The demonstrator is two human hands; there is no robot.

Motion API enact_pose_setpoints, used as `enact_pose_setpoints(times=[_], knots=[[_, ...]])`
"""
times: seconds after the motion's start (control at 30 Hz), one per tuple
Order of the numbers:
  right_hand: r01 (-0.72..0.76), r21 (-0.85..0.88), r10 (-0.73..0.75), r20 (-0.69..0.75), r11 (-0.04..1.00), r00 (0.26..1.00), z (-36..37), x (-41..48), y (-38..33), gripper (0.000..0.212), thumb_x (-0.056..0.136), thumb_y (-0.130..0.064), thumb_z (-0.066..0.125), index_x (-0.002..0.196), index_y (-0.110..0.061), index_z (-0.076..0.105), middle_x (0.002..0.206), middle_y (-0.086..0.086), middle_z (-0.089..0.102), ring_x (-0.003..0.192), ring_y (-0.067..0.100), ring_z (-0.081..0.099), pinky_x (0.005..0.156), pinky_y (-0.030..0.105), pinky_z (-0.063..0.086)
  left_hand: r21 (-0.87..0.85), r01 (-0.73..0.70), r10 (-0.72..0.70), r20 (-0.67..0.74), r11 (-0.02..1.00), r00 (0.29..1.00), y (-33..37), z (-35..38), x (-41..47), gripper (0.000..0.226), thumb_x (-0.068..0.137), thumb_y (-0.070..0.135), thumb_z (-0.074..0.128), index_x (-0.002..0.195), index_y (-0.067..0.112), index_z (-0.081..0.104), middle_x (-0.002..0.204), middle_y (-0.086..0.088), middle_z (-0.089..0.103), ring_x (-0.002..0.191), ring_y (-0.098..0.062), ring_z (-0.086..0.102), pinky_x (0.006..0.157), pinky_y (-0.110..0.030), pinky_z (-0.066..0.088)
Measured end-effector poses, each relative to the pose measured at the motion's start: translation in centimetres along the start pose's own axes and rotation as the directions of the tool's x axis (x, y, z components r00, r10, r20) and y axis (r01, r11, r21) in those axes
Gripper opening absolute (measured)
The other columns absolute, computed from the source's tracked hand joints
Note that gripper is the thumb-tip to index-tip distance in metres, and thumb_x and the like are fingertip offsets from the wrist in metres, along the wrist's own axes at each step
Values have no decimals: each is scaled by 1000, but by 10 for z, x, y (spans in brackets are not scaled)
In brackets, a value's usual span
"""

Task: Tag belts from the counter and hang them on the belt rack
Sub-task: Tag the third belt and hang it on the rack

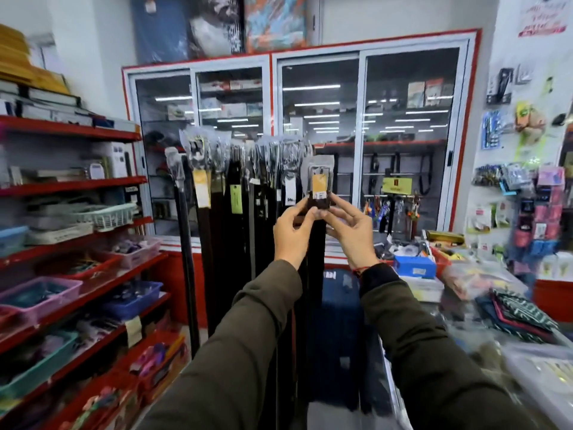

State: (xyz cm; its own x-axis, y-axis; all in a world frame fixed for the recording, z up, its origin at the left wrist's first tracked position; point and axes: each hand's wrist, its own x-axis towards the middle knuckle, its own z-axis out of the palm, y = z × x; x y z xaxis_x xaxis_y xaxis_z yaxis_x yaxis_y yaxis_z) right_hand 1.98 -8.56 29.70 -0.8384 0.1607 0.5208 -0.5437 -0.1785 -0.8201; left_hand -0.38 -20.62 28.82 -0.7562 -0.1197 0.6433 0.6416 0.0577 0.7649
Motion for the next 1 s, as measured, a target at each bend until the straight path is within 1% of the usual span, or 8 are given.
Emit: enact_pose_setpoints(times=[0.13,0.33,0.4,0.53,0.63,0.8,0.93,1.0], knots=[[-15,109,16,-10,994,1000,21,23,-26,50,86,0,70,135,-6,58,126,28,65,113,32,66,99,53,52,-54,-33,28,-84,998,996,27,-7,35,36,88,18,76,122,8,71,103,0,76,90,-11,71,86,-27,57],[1,113,2,-19,994,1000,42,42,-48,48,86,1,70,132,2,58,121,27,67,102,28,67,68,25,62,-51,-61,52,-164,997,985,44,-16,68,37,82,20,82,114,3,75,104,-12,79,88,-10,73,86,-24,58],[3,101,0,-36,995,999,45,50,-52,45,87,0,69,131,4,59,119,28,68,104,31,68,69,25,62,-65,-36,25,-166,997,986,49,-15,78,38,81,20,83,113,2,75,105,-13,79,86,-9,72,86,-23,58],[-7,37,9,-65,999,998,45,66,-54,40,89,-2,68,128,4,62,117,26,70,102,32,70,76,30,62,-141,76,-97,-146,987,985,51,-11,94,39,81,22,83,112,0,75,107,-17,78,102,-29,74,92,-45,61],[-35,-9,34,-78,999,996,42,73,-48,39,89,-4,69,126,4,63,117,25,70,109,36,70,92,45,58,-203,148,-170,-98,968,981,43,-8,96,38,82,18,82,112,-3,74,106,-22,76,103,-38,73,87,-54,61],[-25,-75,19,-75,997,997,39,80,-38,39,88,-5,70,126,3,64,115,26,70,108,37,70,89,43,59,-251,185,-214,-92,950,973,30,-5,95,38,83,17,81,115,-1,73,108,-20,76,103,-36,74,85,-48,63],[32,-194,-45,-64,981,997,37,83,-25,36,90,-7,67,126,-3,64,113,22,71,107,34,70,88,48,60,-179,110,-132,-117,978,984,20,-4,93,39,86,17,78,121,1,69,109,-14,76,96,-23,73,70,-25,63],[92,-315,-123,-79,945,989,37,83,-16,34,92,-10,64,125,-7,65,112,16,73,105,28,71,89,47,60,-103,60,-72,-122,993,990,14,-3,90,37,90,18,73,124,3,68,113,-14,75,100,-19,72,85,-31,62]])
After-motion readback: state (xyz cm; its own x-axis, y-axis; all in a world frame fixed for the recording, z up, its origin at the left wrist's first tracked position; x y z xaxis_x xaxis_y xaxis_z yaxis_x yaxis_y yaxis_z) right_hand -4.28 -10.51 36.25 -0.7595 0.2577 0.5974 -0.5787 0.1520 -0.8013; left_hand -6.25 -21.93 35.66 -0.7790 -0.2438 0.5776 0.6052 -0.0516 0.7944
